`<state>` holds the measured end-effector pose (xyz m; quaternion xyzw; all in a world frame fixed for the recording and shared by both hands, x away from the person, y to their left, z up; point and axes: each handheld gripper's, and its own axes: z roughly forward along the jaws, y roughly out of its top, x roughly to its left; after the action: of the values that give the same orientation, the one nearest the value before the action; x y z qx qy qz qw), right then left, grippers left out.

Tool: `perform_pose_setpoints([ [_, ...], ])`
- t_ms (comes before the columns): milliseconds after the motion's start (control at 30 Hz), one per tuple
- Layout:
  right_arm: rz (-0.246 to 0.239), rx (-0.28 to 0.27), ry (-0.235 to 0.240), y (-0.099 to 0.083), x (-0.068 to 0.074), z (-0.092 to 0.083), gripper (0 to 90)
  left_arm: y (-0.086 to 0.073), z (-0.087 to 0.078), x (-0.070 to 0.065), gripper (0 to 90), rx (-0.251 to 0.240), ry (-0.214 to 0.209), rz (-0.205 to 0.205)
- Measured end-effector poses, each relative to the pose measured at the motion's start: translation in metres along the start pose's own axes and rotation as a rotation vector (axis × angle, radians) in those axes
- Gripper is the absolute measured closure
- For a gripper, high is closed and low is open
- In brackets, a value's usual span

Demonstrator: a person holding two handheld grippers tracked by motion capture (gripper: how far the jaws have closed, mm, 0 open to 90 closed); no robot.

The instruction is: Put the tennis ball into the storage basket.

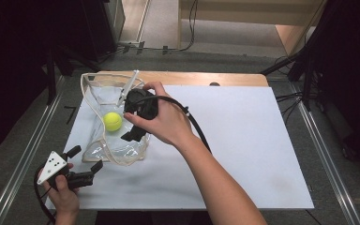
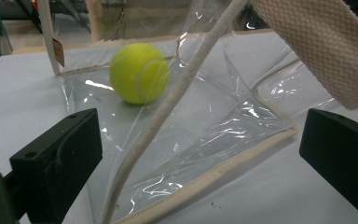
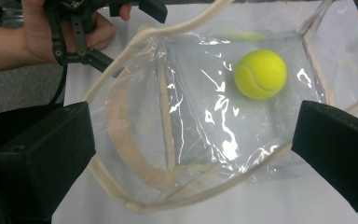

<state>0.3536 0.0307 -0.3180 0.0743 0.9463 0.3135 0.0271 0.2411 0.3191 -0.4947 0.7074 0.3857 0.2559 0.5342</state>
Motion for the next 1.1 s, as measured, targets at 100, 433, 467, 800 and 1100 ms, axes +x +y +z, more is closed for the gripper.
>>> perform_pose_setpoints([
  [100, 0.014, 0.004, -0.016, -0.008, 0.0, -0.004, 0.0, 0.0, 0.0, 0.0, 0.0, -0.003, -0.001, -0.002],
  [433, 0.063, 0.001, -0.032, -0.031, -0.004, -0.012, 0.0, 0.0, 0.0, 0.0, 0.0, -0.004, -0.001, -0.002],
  [467, 0.068, 0.003, -0.033, -0.033, -0.004, -0.013, 0.0, 0.0, 0.0, 0.0, 0.0, -0.003, -0.001, -0.002],
  [800, 0.128, -0.008, -0.05, -0.053, -0.007, -0.013, 0.0, 0.0, 0.0, 0.0, 0.0, -0.001, 0.0, 0.0],
  [1100, 0.164, -0.031, -0.068, -0.077, -0.01, -0.015, 0.0, 0.0, 0.0, 0.0, 0.0, 0.001, 0.001, 0.004],
])
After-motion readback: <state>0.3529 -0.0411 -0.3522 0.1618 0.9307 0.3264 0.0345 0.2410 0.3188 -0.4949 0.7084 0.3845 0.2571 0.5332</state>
